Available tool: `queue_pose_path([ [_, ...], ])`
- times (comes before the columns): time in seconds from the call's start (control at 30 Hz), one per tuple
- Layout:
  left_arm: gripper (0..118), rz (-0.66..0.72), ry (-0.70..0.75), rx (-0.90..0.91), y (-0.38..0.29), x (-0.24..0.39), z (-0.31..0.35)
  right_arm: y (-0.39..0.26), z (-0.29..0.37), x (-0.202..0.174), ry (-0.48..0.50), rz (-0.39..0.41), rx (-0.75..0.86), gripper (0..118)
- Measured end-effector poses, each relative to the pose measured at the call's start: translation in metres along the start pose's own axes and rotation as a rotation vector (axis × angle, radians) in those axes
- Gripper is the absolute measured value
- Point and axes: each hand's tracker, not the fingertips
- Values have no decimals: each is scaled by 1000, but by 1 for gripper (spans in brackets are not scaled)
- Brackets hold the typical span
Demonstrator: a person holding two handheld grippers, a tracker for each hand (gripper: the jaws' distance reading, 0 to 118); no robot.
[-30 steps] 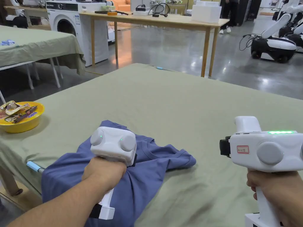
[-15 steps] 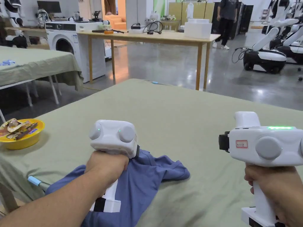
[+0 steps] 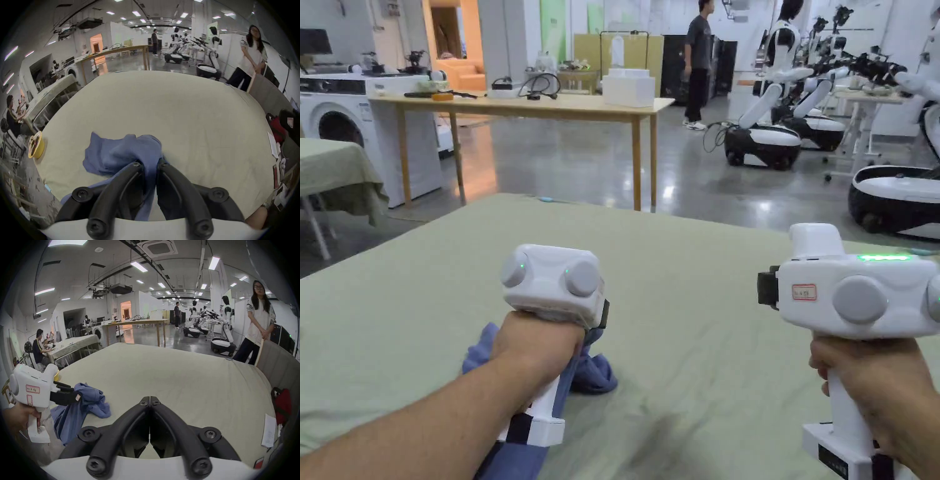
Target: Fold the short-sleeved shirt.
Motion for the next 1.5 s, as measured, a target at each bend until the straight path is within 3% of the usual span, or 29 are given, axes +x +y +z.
queue_pose_path([
  [0.37, 12, -209, -175, 1, 13, 183, -15, -23, 59, 139, -194, -84, 5, 0],
  [0.9, 12, -493, -503, 36, -2, 511, 11, -86, 167, 330, -493, -223, -19, 0],
  [1.07, 12, -534, -561, 32, -25, 561, 17, -108, 193, 358, -562, -259, -42, 0],
  [1.2, 13, -474, -546, 80, -31, 555, 18, -115, 198, 365, -590, -289, -45, 0],
  [1.23, 20, -459, -550, 90, -29, 549, 16, -115, 198, 363, -593, -287, -46, 0],
  [1.3, 98, -387, -575, 103, -19, 535, 19, -112, 195, 356, -595, -281, -45, 0],
  [1.33, 118, -369, -573, 121, -13, 528, 23, -109, 195, 352, -593, -280, -39, 0],
  [1.37, 116, -365, -571, 129, -8, 518, 28, -105, 195, 347, -586, -280, -33, 0],
  [1.4, 116, -344, -603, 250, 0, 506, 39, -99, 194, 341, -578, -275, -26, 0],
  [1.5, 116, -362, -558, 256, 18, 466, 66, -77, 191, 318, -556, -247, 10, 0],
])
